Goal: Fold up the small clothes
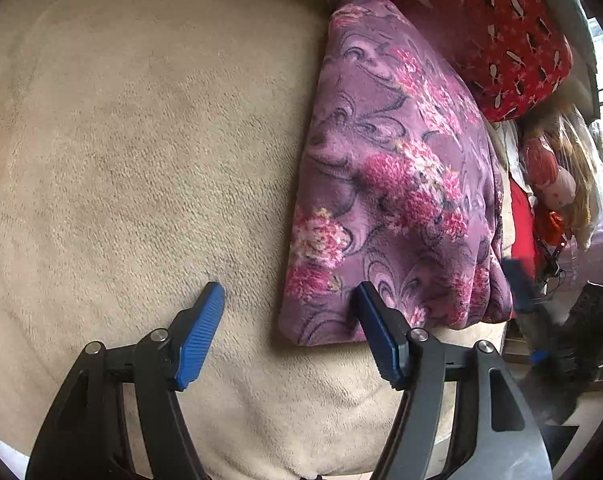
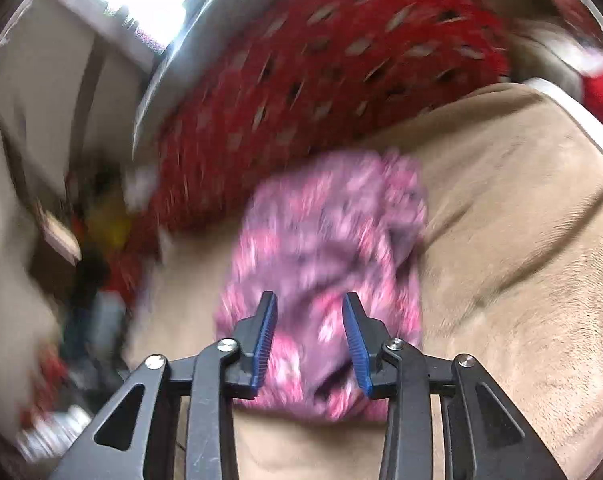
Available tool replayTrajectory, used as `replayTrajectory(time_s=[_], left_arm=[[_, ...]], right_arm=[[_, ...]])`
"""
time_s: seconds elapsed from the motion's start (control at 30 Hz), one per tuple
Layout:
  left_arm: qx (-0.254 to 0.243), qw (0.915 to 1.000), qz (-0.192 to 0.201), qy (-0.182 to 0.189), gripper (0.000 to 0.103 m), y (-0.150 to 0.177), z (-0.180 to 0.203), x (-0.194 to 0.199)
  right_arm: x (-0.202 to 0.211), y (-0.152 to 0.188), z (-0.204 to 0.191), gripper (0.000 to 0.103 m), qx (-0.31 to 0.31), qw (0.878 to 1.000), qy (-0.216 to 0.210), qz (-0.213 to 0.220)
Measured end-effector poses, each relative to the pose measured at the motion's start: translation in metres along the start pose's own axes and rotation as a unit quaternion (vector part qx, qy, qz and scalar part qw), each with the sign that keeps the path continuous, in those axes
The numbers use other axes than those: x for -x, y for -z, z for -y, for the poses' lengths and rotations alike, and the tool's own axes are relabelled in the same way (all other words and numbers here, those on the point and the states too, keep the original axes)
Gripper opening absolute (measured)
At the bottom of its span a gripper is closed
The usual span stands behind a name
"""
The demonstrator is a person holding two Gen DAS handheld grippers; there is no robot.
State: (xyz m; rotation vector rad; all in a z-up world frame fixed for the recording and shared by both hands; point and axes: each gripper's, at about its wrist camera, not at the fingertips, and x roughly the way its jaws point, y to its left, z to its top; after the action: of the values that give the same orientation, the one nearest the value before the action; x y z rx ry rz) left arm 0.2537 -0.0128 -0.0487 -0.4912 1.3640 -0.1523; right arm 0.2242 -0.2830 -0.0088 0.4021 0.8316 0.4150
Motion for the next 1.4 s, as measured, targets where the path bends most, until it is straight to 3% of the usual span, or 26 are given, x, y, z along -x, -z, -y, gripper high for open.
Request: replayTrajectory(time_s=[0.03,0.07,0.1,0.13,0.23,0.3,0.37,0.43,0.5,0.6,0.67,0.73,0.77,0.8,0.87,0.9,0.97,1.03,1.1,1.17,1.2,1.23,1.27,1.33,1.4], left_arm=[[0.000,1.0000,-0.001,0.001,0.067,-0.001,0.001,0.000],[0.000,1.0000,-0.001,0.001,0.067,0.000,0.001,0.001],[0.000,1.0000,0.000,0.001,0.067,0.000,0.000,0.003],[0.001,1.0000,0.001,-0.001,0.067,0.002,-0.002,0.004],[0.003,1.0000,-0.001,-0.004,0.067,0.003,-0.004,0.003],[0.005,1.0000,-0.002,-0.004,0.067,0.003,-0.005,0.002],[0.003,1.0000,-0.006,-0.005,0.067,0.004,-0.006,0.004],[0.003,1.0000,-0.002,0.004,0.067,0.003,-0.009,0.012],[0.003,0.9997,0.017,0.018,0.067,-0.003,-0.008,0.026],[0.003,0.9990,0.030,0.032,0.067,-0.015,0.000,0.033],[-0.005,0.9993,0.031,0.020,0.067,-0.020,0.008,0.028],[-0.018,0.9997,0.014,-0.013,0.067,-0.023,0.013,0.008],[-0.024,0.9992,-0.002,-0.033,0.067,-0.024,0.012,-0.004],[-0.030,0.9988,-0.014,-0.037,0.067,-0.025,0.011,-0.009],[-0.036,0.9993,-0.003,-0.011,0.067,-0.029,0.005,0.002],[-0.032,0.9994,0.012,-0.002,0.067,-0.033,0.002,0.010],[-0.019,0.9991,0.035,0.016,0.067,-0.050,-0.003,0.025],[-0.006,0.9991,0.039,0.017,0.067,-0.065,-0.004,0.028],[0.002,0.9991,0.038,0.017,0.067,-0.082,0.000,0.029],[0.003,0.9993,0.030,0.021,0.067,-0.094,0.007,0.027],[0.001,0.9993,0.025,0.027,0.067,-0.097,0.011,0.026],[-0.002,0.9991,0.027,0.031,0.067,-0.097,0.014,0.027],[-0.007,0.9988,0.031,0.037,0.067,-0.099,0.018,0.030],[-0.023,0.9982,0.044,0.035,0.067,-0.098,0.027,0.031],[-0.039,0.9981,0.047,-0.004,0.068,-0.101,0.032,0.019]], right_arm=[[-0.017,0.004,-0.010,0.037,0.034,0.997,0.061,-0.028],[-0.028,0.007,-0.014,0.036,0.049,0.994,0.090,-0.046],[-0.030,0.012,-0.014,0.028,0.049,0.994,0.087,-0.053],[-0.029,0.015,-0.014,0.004,0.039,0.996,0.064,-0.054],[-0.007,0.009,-0.016,0.004,0.009,1.000,-0.016,-0.012],[0.011,0.005,-0.001,0.004,-0.027,0.999,-0.020,0.035],[-0.001,0.010,0.031,0.004,-0.078,0.997,0.006,0.006],[-0.018,0.023,0.058,0.004,-0.121,0.990,0.021,-0.064],[-0.006,0.015,0.052,0.013,-0.117,0.992,0.019,-0.046],[0.019,-0.007,0.034,0.014,-0.091,0.995,-0.003,0.033],[0.018,-0.011,0.021,0.017,-0.062,0.997,-0.011,0.051],[-0.006,-0.008,0.018,0.018,-0.025,0.999,0.009,0.025],[-0.031,-0.003,0.024,0.016,-0.013,0.998,0.050,-0.022],[-0.043,0.001,0.033,0.018,-0.017,0.996,0.069,-0.052],[-0.037,-0.005,0.041,0.020,-0.048,0.996,0.050,-0.056],[-0.028,-0.011,0.041,0.024,-0.055,0.996,0.047,-0.046],[-0.002,-0.032,0.032,0.030,-0.047,0.997,0.048,0.023],[0.008,-0.052,0.029,0.065,-0.059,0.995,0.044,0.068],[-0.014,-0.071,0.031,0.070,-0.077,0.995,0.022,0.057],[-0.057,-0.084,0.030,0.070,-0.086,0.996,0.020,0.005],[-0.076,-0.088,0.030,0.067,-0.086,0.996,0.025,-0.025],[-0.096,-0.090,0.031,0.030,-0.085,0.994,0.035,-0.055],[-0.106,-0.094,0.028,0.008,-0.081,0.994,0.036,-0.064],[-0.092,-0.098,0.024,0.010,-0.066,0.998,0.001,-0.006],[-0.077,-0.097,0.032,0.010,-0.074,0.996,0.005,0.055]])
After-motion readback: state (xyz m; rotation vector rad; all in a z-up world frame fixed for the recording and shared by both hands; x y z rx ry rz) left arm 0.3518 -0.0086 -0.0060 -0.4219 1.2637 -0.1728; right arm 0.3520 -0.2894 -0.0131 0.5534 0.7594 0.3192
